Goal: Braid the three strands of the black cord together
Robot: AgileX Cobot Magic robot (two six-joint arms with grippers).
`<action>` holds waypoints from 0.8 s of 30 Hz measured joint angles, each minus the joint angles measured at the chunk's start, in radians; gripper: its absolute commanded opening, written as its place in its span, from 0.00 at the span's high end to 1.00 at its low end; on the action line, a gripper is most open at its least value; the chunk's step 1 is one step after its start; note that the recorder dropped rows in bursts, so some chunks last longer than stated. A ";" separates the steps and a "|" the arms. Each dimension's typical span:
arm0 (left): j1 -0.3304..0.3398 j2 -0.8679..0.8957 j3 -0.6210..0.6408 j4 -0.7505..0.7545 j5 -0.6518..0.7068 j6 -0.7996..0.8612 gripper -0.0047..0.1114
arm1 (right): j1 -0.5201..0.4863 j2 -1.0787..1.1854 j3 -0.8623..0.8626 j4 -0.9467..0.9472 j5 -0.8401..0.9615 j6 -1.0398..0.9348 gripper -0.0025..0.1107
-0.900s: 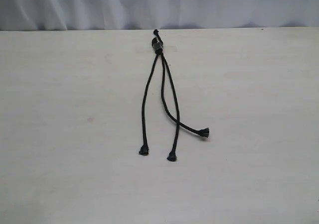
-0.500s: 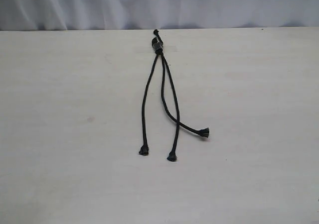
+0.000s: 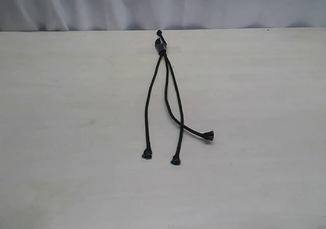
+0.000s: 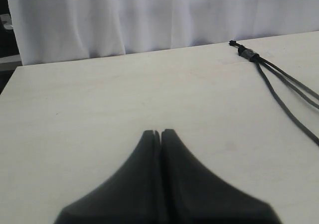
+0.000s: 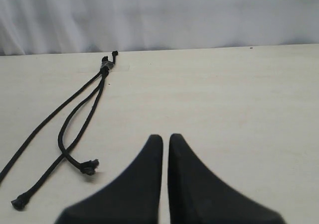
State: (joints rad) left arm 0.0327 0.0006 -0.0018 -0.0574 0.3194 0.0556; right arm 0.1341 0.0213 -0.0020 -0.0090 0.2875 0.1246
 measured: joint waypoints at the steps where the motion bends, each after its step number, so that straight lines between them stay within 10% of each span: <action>1: 0.000 0.000 0.000 0.000 0.000 0.000 0.96 | 0.000 0.000 0.000 0.000 -0.012 0.000 0.94; 24: 0.000 0.000 0.000 -0.004 -0.411 0.000 0.96 | 0.000 0.000 0.000 0.000 -0.495 -0.010 0.94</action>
State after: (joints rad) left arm 0.0327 0.0006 -0.0018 -0.0612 -0.0918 0.0556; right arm 0.1341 0.0213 -0.0020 -0.0090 -0.2076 0.1141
